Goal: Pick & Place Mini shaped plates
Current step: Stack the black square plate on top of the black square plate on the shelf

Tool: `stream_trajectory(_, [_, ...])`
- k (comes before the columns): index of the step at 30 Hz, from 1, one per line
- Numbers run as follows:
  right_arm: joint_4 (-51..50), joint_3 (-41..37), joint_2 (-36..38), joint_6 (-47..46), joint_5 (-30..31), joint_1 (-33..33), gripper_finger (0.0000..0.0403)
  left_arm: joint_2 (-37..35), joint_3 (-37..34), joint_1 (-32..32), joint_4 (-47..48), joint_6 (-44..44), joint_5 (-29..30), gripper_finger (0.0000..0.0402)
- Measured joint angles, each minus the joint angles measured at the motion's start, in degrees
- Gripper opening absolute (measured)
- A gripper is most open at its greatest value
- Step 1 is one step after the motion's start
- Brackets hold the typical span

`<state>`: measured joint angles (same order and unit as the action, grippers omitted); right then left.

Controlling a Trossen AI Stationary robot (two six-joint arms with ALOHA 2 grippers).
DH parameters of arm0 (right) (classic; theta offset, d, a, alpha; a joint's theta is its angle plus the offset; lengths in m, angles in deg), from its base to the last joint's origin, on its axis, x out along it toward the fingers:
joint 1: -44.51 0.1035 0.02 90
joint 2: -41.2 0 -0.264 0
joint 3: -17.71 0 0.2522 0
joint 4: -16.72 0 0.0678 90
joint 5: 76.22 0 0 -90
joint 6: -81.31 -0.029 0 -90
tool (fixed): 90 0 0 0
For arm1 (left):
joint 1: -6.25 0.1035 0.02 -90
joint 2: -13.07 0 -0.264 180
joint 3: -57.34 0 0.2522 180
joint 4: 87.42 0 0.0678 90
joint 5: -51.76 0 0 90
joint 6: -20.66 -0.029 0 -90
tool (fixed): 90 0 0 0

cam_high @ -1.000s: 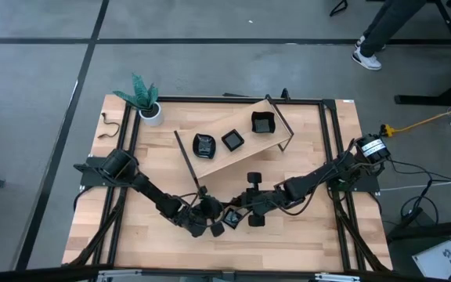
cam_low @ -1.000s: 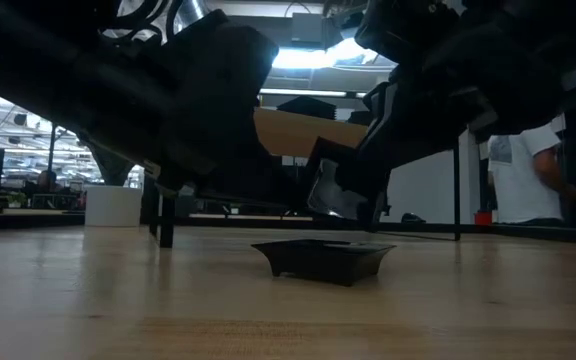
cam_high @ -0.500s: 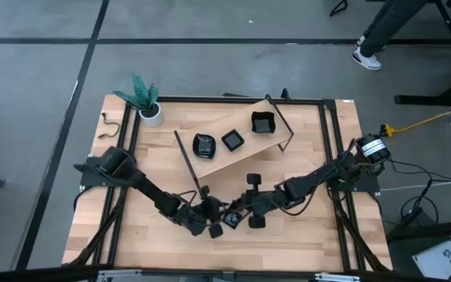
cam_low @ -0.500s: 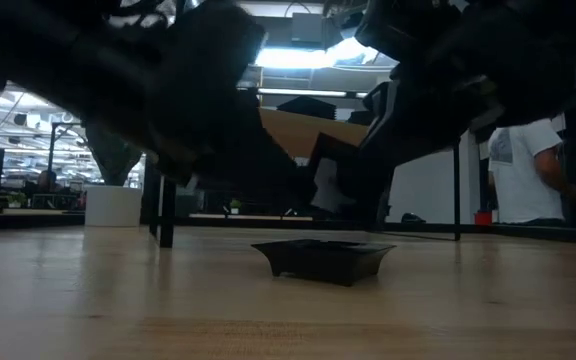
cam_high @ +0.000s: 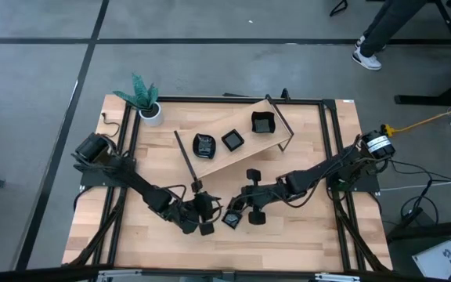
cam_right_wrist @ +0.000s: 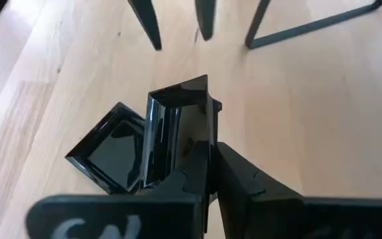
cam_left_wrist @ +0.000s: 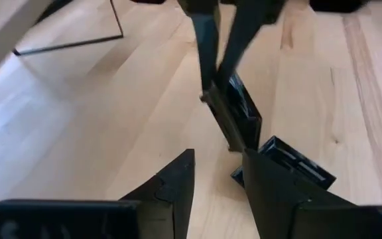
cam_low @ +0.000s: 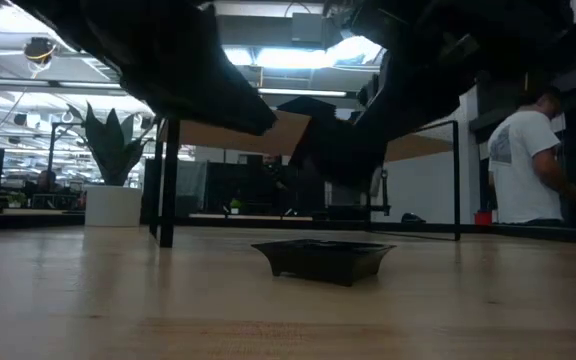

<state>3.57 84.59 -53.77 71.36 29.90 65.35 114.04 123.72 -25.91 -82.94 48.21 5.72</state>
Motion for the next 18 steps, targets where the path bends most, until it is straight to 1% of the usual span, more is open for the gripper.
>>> stream_trajectory(4, [-0.05,0.0,2.62,0.1,0.0,-1.07,0.0021,-1.07,0.0,-1.33,1.97,-1.31,0.07,0.0115])
stream_trajectory(8, [0.36,0.0,7.0,1.35,0.11,-2.75,0.0021,-1.09,0.0,-2.39,2.8,-1.32,0.43,0.011])
stream_trajectory(12, [0.45,0.0,12.04,1.77,0.27,-5.4,0.0021,-1.09,0.0,-2.48,4.55,-0.24,0.31,0.0108])
stream_trajectory(18, [3.11,0.02,17.94,2.9,0.31,-10.49,0.0021,-1.09,0.0,-2.19,5.14,0.14,0.09,0.0107])
